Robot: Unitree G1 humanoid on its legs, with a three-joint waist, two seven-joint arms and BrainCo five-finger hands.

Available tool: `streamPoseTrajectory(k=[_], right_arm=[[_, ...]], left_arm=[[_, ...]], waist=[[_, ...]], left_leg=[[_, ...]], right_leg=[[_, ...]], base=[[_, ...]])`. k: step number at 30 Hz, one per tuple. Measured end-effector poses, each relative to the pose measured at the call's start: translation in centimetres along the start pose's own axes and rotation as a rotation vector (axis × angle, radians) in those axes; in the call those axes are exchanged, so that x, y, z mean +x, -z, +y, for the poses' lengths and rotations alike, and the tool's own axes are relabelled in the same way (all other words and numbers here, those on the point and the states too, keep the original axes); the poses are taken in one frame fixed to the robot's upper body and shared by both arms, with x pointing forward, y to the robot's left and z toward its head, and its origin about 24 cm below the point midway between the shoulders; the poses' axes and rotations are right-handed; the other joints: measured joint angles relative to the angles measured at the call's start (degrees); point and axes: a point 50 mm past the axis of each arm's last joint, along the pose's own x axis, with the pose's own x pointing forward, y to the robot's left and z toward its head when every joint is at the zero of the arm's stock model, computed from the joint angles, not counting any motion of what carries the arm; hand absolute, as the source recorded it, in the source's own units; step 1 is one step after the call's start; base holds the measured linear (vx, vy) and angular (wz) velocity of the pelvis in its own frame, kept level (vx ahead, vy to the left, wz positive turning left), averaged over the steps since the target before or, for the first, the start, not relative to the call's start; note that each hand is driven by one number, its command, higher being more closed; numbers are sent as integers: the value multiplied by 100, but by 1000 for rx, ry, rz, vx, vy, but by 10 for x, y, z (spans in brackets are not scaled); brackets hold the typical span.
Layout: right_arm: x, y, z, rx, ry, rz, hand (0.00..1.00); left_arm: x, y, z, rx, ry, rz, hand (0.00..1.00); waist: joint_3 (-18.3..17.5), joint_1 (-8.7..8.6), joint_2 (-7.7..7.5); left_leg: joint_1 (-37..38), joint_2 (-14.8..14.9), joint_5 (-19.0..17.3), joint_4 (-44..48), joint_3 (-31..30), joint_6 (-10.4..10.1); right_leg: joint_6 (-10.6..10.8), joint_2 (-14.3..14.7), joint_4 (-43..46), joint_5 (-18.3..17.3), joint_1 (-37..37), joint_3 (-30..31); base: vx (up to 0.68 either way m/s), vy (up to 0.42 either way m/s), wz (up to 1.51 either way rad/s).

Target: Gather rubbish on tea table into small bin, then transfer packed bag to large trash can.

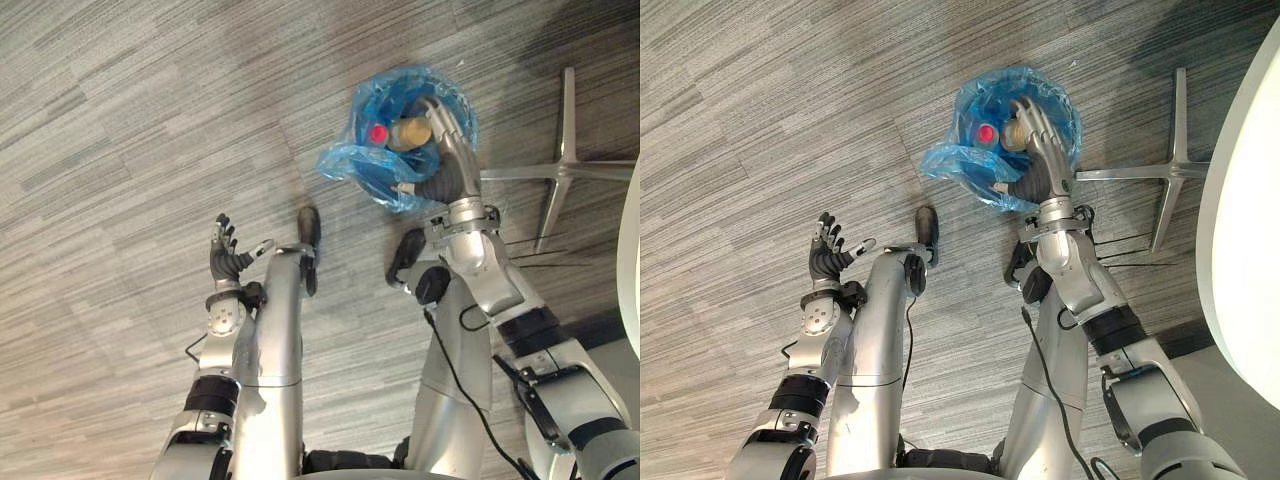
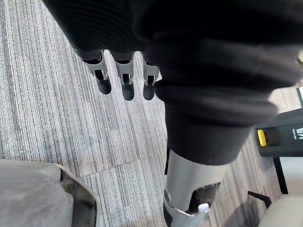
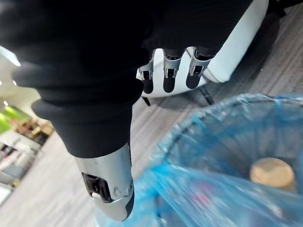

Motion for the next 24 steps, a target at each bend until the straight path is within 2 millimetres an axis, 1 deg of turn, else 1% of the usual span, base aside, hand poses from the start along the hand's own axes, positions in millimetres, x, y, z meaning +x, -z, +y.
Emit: streamPoseTrajectory(k=[1, 2, 3, 5, 7, 9, 13, 16, 19, 21, 24], right_arm=[[5, 5, 2, -25, -12, 37, 100], [9, 8, 3, -39, -19, 63, 100], [11, 15, 3, -67, -36, 101, 100], [12, 22, 8, -104, -81, 140, 100], [13, 19, 12, -116, -116, 135, 100], [14, 10, 18, -107, -131, 109, 100], [15, 2, 19, -61, -122, 87, 100], [18, -17, 8, 28, -59, 21, 100], [16, -35, -1, 117, -6, -43, 100], [10, -41, -6, 169, 23, -69, 100], [-2, -44, -11, 300, 73, -78, 100]], left_arm=[[0, -3, -1, -1, 6, -19, 0], [1, -7, -2, -6, 13, -35, 0], [3, -10, -6, -15, 25, -52, 0], [6, -14, -11, -31, 35, -64, 0], [7, -17, -13, -32, 40, -73, 0], [9, -17, -14, -29, 40, -70, 0], [11, -17, -15, -27, 41, -67, 0], [12, -16, -14, -24, 39, -63, 0], [13, -11, -11, -13, 27, -29, 0], [12, -4, -12, -1, 29, 9, 0], [5, 10, -12, 30, 39, 80, 0]], waist=[[0, 8, 1], [0, 26, 4], [3, 92, 8], [5, 158, 12], [5, 170, 12], [5, 186, 12], [5, 199, 11], [4, 187, 11], [4, 143, 10], [3, 131, 9], [-4, 110, -5]], left_leg=[[-81, -14, 2, 5, -9, -21], [-153, -31, 10, 19, -22, -29], [-237, -46, 24, 50, -38, -24], [-343, -80, 29, 111, -67, -25], [-404, -106, 29, 178, -94, -25], [-407, -105, 30, 182, -107, -28], [-408, -104, 52, 170, -146, -65], [-392, -102, 69, 171, -188, -90], [-266, -99, 72, 174, -218, -92], [-67, -96, 70, 141, -218, -92], [393, -93, 72, -40, -217, -96]], right_leg=[[39, -14, 32, -27, -84, 2], [33, -26, 69, -40, -159, 1], [-9, -40, 124, -66, -246, -3], [-38, -93, 243, -102, -347, -21], [-69, -126, 346, -164, -397, -30], [-78, -123, 371, -183, -409, -35], [-81, -120, 372, -186, -396, -73], [-83, -116, 373, -185, -357, -117], [-86, -112, 360, -183, -204, -148], [-88, -106, 313, -185, 7, -159], [-83, -81, 111, -187, 481, -201]], base=[[-33, 8, 8], [-40, 8, 13], [-25, 4, 12], [-26, 3, 18], [-23, 1, 15], [0, 0, 0], [-48, 10, 1], [-46, 12, 1], [-37, 12, 0], [-40, 13, -3], [-41, 12, -2]])
